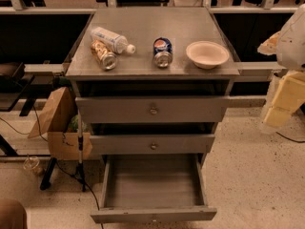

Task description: Place orange can into bottom drawer

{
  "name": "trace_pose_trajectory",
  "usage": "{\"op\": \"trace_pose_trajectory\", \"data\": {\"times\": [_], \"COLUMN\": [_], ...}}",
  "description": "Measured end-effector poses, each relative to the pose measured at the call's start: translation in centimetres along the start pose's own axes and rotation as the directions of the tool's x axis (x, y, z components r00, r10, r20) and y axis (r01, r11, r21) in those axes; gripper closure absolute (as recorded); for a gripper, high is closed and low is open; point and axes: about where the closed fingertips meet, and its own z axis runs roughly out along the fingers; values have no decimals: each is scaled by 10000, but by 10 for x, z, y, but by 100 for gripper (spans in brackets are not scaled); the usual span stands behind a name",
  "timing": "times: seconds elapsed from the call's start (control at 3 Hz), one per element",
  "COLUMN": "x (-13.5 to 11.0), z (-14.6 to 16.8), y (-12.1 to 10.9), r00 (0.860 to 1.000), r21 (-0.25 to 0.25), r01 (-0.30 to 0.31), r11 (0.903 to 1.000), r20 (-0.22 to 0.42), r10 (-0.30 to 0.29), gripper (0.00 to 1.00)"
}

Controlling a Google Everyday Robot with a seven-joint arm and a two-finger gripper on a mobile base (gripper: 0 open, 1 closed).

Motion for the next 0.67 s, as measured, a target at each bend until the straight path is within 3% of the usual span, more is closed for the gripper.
{"op": "trace_pose_trajectory", "data": {"times": [0.33,0.67], "x": [0,-14], "z": [0,-1], "y": [0,-12], "r00": [10000,9987], "r21": [0,123], "r01": [0,-398], "r11": [10000,9991], "r20": [0,321], "r10": [0,394], "gripper": [0,0]}}
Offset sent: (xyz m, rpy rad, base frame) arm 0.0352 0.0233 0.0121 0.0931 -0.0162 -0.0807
